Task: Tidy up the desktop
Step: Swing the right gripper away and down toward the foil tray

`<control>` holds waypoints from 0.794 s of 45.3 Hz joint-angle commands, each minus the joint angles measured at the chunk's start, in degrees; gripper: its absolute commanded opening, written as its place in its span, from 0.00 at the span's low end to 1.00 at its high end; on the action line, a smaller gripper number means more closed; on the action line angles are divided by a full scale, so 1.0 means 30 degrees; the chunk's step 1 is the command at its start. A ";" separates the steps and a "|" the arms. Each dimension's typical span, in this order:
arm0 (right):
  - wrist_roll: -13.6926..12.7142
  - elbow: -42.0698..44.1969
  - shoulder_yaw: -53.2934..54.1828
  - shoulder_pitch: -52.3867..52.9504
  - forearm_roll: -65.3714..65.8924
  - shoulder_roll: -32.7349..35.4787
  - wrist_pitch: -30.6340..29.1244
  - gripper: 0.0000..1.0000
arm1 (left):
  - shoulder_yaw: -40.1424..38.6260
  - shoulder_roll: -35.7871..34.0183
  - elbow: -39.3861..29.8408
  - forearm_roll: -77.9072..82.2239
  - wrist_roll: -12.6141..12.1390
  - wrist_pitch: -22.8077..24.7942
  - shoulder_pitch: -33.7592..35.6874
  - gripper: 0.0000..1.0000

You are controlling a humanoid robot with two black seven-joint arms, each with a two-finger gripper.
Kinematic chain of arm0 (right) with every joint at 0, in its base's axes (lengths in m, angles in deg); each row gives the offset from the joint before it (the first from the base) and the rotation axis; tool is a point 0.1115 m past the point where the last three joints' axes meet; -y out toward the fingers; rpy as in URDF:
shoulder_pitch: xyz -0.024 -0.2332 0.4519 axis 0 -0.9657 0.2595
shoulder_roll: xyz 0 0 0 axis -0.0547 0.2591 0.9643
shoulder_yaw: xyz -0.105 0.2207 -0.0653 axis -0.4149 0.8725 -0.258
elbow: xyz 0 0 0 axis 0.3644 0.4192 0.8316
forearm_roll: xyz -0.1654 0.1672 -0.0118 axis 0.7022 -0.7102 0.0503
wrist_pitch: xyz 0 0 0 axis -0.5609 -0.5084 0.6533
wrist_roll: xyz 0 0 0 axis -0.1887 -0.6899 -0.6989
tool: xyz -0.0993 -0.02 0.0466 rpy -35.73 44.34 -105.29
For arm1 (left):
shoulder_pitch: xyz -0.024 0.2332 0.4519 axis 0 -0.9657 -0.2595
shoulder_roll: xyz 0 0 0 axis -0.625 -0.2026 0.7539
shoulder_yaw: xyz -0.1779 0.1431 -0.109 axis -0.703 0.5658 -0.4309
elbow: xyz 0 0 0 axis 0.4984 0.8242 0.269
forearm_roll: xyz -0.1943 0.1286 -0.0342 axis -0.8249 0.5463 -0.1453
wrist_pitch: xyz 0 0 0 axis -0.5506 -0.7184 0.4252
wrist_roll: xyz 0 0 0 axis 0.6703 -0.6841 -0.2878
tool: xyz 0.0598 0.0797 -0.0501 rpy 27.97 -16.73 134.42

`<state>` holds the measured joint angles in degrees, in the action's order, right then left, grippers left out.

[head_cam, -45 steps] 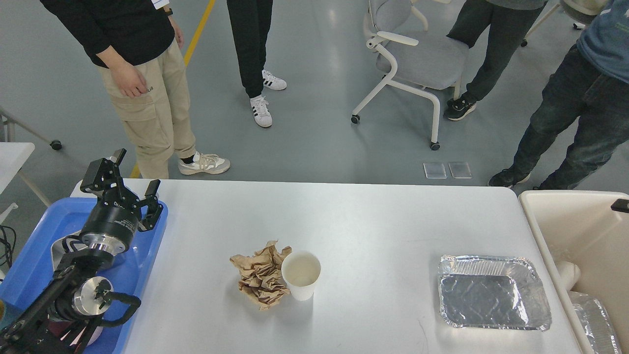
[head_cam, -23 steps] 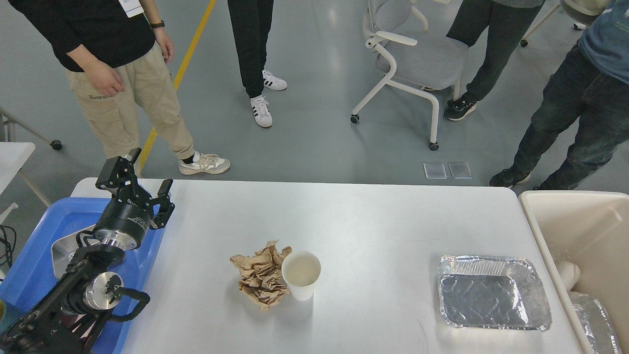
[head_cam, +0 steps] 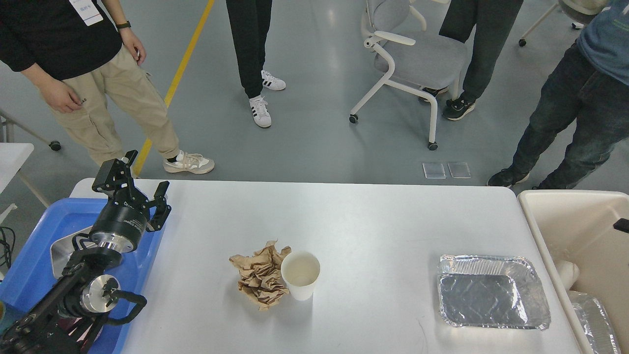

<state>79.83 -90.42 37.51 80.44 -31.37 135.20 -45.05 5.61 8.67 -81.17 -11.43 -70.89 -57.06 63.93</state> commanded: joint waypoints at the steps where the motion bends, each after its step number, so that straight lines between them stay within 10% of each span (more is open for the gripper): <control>1: 0.0306 0.0350 -0.0196 0.0734 0.2553 -0.1511 0.0048 1.00 | -0.0230 -0.0133 -0.0002 0.0028 0.0024 0.0009 -0.0307 0.97; 36: 0.0921 0.3132 -0.6465 0.3928 0.4723 -0.4060 0.0019 1.00 | -0.0669 -0.0426 -0.0031 0.0028 0.0434 0.0097 -0.1303 0.97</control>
<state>82.47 -83.69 19.37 90.95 -17.33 124.14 -45.02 3.76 7.40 -81.27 -11.35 -69.76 -56.81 60.38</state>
